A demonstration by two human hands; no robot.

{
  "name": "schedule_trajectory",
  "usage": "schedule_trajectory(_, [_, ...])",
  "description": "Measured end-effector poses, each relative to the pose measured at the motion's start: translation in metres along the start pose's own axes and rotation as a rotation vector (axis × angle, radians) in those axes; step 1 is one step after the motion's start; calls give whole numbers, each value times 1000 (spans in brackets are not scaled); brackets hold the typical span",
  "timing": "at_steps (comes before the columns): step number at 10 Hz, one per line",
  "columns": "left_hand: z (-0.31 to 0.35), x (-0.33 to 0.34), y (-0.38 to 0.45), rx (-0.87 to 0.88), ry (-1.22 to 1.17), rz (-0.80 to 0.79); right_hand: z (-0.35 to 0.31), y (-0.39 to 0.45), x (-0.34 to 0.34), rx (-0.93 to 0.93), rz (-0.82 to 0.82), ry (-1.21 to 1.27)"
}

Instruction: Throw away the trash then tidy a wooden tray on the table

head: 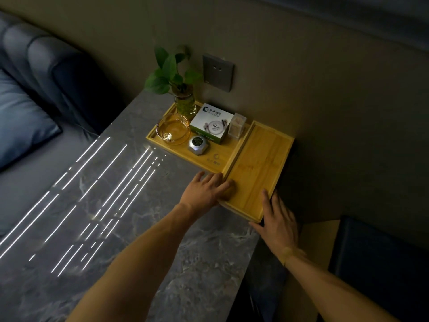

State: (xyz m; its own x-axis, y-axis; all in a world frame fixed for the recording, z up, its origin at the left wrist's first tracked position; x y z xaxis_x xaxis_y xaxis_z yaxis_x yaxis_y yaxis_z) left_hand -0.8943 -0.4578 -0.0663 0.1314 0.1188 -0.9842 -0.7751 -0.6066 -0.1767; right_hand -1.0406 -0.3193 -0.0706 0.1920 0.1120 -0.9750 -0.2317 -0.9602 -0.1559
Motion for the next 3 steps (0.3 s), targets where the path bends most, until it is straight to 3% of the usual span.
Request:
schedule_trajectory(2, [-2,-4,-2,-76,-51,-70,-3,1,-2,56,-80,30])
schedule_trajectory(3, [-10,-9,-31,-302,-252,-44,-15,-1,-21,-29,-31,55])
Point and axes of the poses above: each hand's wrist, its own y-axis towards the middle knuckle, its own x-axis out of the palm, z = x × y, the point moved 7 cm from there along y, towards the middle knuckle, and after that the axes turned 7 degrees about -x, right-handed, at the moved point
